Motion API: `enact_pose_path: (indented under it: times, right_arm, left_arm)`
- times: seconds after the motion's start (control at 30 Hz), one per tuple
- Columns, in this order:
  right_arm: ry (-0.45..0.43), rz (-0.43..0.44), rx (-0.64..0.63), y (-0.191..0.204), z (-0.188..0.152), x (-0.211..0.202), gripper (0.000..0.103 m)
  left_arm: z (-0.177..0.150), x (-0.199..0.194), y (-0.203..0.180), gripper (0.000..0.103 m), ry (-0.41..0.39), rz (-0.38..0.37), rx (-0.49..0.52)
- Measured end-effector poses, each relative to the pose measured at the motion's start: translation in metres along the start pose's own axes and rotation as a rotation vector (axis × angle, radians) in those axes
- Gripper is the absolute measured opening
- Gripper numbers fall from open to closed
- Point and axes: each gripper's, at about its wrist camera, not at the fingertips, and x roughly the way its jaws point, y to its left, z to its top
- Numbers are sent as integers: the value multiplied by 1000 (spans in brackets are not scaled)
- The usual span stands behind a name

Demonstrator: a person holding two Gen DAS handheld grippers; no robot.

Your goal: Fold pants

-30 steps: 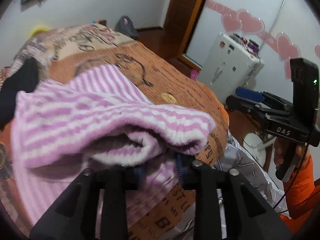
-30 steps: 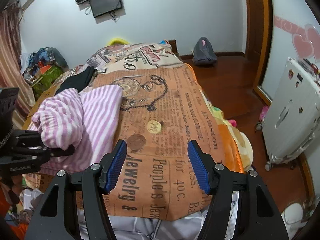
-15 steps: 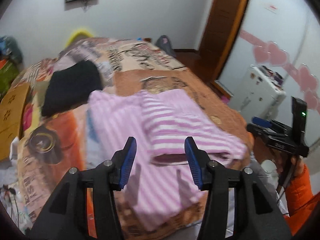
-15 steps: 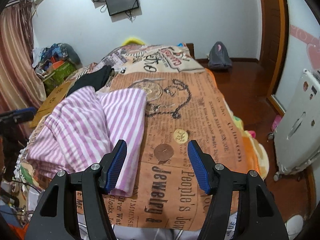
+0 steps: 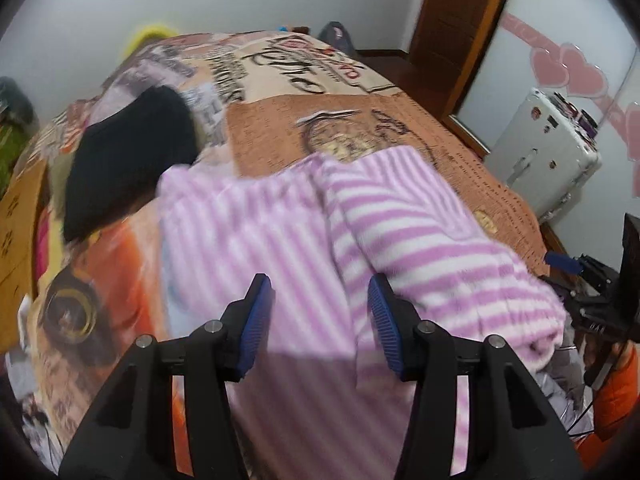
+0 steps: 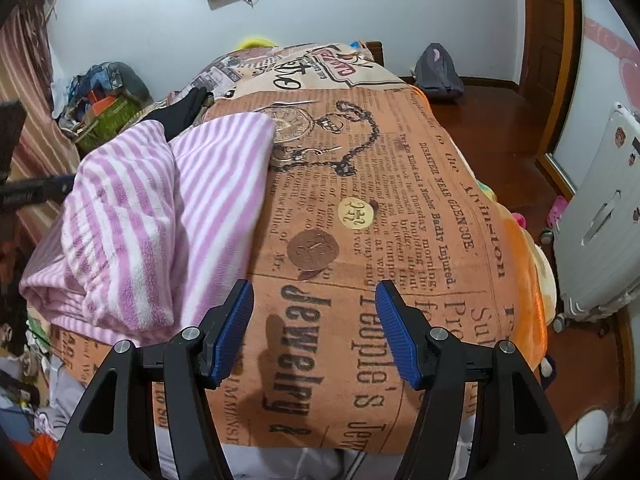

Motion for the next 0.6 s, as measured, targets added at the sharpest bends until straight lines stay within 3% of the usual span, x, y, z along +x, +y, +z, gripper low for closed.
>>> enact_pose_path:
  times: [0.4, 0.6]
  right_arm:
    - [-24, -39, 102, -44, 3, -8, 59]
    - [-31, -41, 106, -45, 2, -16, 60]
  left_arm:
    - [102, 59, -45, 50, -5, -50, 67]
    - [119, 36, -52, 50, -87, -37, 91]
